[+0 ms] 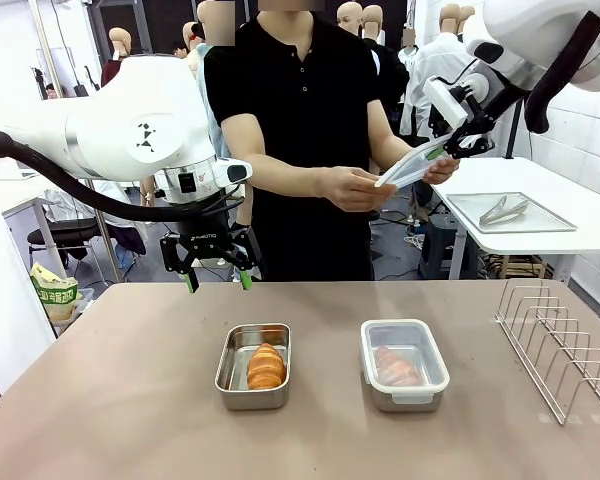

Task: Place the bread in airtight containers.
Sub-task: Release when the human grabs the Airtight Container lid.

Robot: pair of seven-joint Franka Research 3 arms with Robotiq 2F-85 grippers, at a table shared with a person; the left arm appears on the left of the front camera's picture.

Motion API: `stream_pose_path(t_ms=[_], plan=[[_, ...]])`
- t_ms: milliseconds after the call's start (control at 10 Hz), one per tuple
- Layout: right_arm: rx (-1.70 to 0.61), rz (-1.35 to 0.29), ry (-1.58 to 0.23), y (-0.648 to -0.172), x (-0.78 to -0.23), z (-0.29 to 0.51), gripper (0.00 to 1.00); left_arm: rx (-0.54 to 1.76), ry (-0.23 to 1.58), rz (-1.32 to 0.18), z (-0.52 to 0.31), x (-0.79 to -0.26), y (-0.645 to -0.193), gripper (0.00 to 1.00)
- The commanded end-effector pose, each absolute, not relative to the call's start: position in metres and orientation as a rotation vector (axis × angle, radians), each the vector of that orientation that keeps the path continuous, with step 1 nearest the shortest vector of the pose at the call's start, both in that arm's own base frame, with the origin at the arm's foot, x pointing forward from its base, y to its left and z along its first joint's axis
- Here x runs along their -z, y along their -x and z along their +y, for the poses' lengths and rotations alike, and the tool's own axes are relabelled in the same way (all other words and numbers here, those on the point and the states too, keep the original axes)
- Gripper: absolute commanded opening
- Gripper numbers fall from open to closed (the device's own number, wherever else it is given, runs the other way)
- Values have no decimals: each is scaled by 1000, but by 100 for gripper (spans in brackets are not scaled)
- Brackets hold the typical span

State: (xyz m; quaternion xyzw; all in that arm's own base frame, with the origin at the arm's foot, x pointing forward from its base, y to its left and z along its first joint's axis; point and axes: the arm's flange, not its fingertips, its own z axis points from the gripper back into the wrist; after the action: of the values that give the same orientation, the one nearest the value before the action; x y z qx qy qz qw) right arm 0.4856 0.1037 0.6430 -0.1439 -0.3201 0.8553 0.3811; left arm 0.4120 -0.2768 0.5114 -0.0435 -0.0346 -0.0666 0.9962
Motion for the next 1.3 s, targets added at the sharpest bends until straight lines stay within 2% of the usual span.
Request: stream_pose_path(t_ms=[0,600,700,1100,1200], plan=[[-2181,-838,357,-481,-641,102,0,132,84,-72,-275,-512,-411,100],[-2179,-842,347,-484,-646,104,0,132,84,-72,-275,-512,-411,100],[-2193,-860,316,-481,-648,106,14,132,84,-72,-275,-512,-411,100],[-2226,-848,299,-478,-645,110,86,132,84,-72,-275,-512,-411,100],[-2222,-847,303,-478,-645,109,100,132,84,-72,-275,-512,-411,100]])
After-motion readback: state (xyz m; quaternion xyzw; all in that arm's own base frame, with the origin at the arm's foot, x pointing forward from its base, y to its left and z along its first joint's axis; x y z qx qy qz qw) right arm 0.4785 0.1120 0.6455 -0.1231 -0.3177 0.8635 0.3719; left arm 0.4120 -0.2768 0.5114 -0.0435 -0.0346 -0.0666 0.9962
